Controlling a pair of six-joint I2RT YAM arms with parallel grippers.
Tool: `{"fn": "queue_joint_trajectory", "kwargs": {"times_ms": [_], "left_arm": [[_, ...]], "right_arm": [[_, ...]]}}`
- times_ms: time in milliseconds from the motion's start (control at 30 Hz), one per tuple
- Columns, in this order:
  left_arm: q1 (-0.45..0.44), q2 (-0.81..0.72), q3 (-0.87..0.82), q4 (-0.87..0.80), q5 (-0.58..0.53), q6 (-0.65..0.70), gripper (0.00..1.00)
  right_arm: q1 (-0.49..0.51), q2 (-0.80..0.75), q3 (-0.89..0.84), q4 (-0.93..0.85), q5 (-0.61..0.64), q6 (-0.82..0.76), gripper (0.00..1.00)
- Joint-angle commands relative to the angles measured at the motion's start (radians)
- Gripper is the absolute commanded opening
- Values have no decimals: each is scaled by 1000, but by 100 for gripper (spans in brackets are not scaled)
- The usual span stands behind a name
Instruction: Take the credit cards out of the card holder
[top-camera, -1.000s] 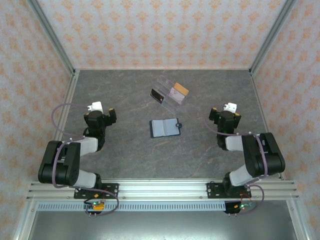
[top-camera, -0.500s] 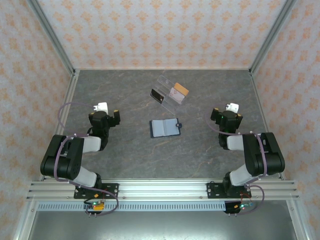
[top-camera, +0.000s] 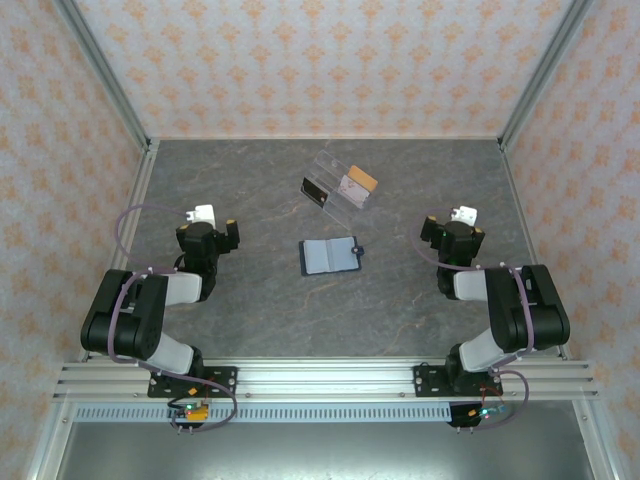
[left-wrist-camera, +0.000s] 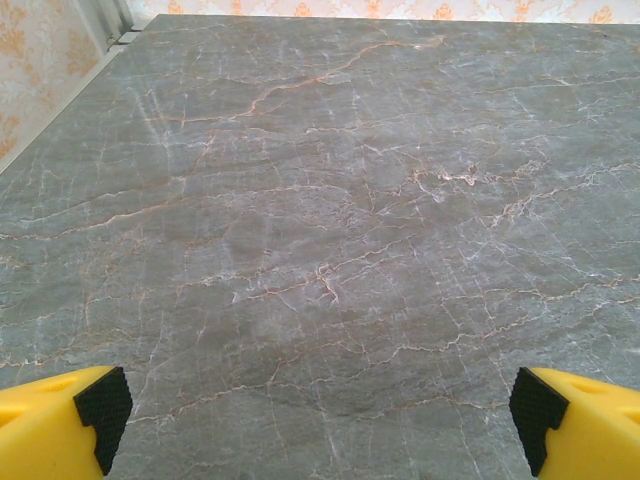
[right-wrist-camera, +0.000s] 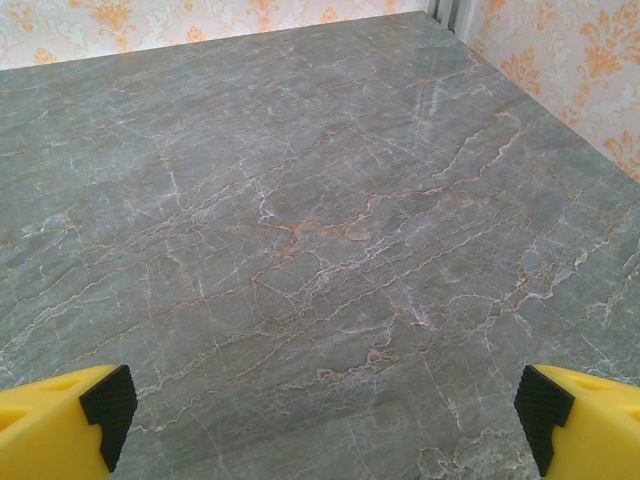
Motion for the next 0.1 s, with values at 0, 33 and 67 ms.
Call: {"fn": "queue_joint_trajectory", "kwargs": {"times_ms": [0,33,67], "left_arm": [[2,8,28,17,-24,24,100],[2,8,27,19,-24,24,100],[2,7,25,22,-24,24,100]], "right_arm": [[-3,5,23,0,-9,16,99],[-3,6,23,0,-9,16,99],[-3,4,22,1,-9,16,99]]}}
